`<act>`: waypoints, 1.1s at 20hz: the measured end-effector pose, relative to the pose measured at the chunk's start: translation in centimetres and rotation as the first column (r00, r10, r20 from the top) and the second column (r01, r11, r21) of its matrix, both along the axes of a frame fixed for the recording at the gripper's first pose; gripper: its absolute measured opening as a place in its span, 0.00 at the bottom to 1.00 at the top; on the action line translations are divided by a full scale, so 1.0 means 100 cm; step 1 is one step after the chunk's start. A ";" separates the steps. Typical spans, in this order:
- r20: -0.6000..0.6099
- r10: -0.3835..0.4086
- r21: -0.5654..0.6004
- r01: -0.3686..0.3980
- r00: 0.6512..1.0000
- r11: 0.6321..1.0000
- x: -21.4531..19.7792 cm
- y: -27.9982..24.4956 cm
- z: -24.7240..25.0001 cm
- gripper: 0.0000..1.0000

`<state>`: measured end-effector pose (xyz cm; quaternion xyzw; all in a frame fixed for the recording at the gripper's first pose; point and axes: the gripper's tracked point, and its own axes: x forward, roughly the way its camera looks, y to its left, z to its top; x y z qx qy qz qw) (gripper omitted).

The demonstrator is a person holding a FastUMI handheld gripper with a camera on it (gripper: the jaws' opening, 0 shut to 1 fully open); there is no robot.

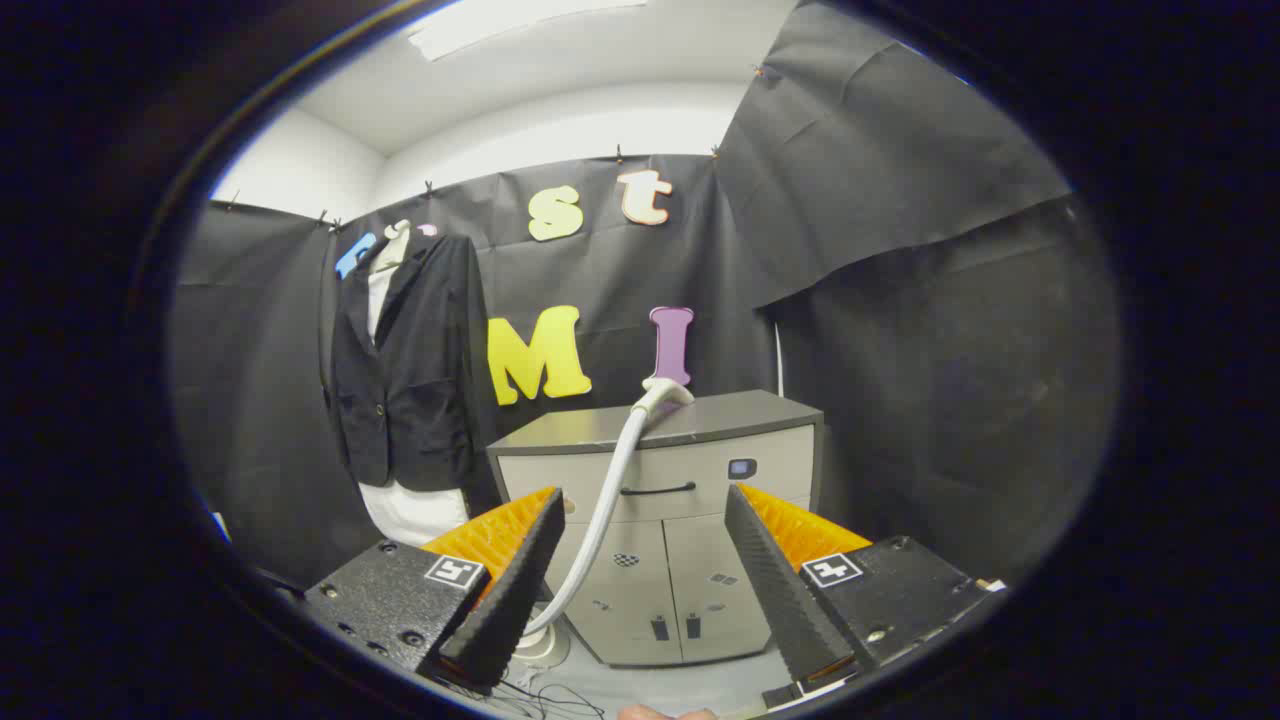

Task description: Iron the clothes twice with a garment steamer, once on the left side and once on the right side.

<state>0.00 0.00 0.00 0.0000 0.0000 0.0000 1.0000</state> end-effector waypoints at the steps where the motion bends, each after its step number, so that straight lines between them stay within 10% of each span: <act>1: 0.001 -0.005 0.001 0.005 1.000 1.000 0.001 -0.001 0.000 1.00; 22: -0.002 -0.098 -0.033 0.098 0.995 0.995 0.003 0.008 -0.005 1.00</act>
